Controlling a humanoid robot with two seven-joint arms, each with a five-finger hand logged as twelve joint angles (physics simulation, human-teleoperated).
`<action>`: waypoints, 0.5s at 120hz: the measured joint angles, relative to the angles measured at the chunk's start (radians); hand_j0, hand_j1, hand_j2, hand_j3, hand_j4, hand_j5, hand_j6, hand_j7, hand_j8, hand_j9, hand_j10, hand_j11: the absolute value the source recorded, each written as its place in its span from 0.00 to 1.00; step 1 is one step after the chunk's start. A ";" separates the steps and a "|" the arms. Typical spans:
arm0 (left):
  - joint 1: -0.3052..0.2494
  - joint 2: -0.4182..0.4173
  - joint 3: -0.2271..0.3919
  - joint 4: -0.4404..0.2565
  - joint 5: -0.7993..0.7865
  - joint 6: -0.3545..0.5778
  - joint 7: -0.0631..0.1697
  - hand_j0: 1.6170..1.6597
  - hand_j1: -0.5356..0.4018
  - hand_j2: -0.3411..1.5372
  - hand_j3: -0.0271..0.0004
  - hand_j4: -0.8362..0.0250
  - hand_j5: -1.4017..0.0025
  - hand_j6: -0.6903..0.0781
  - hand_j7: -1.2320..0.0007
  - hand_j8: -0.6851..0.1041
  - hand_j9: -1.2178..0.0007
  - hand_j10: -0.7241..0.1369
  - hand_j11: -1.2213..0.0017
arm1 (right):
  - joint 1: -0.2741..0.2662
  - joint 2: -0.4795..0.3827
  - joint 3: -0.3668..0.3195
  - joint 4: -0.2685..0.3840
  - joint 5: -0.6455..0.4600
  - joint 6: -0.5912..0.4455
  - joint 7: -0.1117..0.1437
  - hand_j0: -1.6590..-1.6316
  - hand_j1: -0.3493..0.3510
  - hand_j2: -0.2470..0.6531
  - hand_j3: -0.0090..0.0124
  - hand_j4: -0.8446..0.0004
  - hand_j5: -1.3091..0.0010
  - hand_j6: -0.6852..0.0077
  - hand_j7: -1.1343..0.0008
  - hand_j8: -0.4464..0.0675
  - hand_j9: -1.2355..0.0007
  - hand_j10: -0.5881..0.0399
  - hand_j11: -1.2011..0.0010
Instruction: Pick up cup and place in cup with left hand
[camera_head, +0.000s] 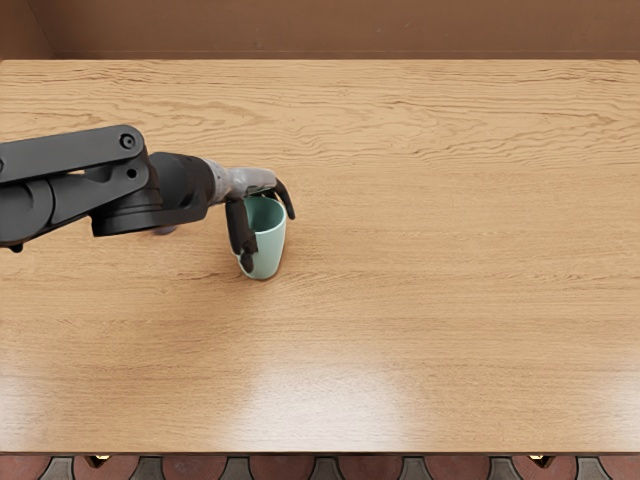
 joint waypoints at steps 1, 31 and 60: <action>0.000 0.001 0.000 0.000 0.000 0.000 0.000 0.83 0.86 0.08 0.99 0.46 0.56 0.49 0.50 0.52 0.50 0.44 0.50 | 0.000 0.000 0.000 0.000 0.000 0.000 0.000 0.04 0.00 0.27 0.42 1.00 1.00 0.99 1.00 0.87 1.00 0.94 1.00; -0.032 0.010 -0.002 0.000 -0.030 -0.007 -0.001 0.89 0.48 0.19 0.99 0.41 0.48 0.58 0.41 0.63 0.40 0.53 0.41 | 0.001 0.000 0.000 0.000 0.000 0.000 0.000 0.04 0.00 0.27 0.42 1.00 1.00 0.99 1.00 0.87 1.00 0.94 1.00; -0.108 0.028 -0.001 0.000 -0.067 -0.028 0.000 0.80 0.39 0.21 0.99 0.51 0.42 0.67 0.37 0.73 0.36 0.60 0.37 | 0.003 0.000 0.000 0.000 0.000 0.000 0.000 0.04 0.00 0.27 0.42 1.00 1.00 0.99 1.00 0.87 1.00 0.94 1.00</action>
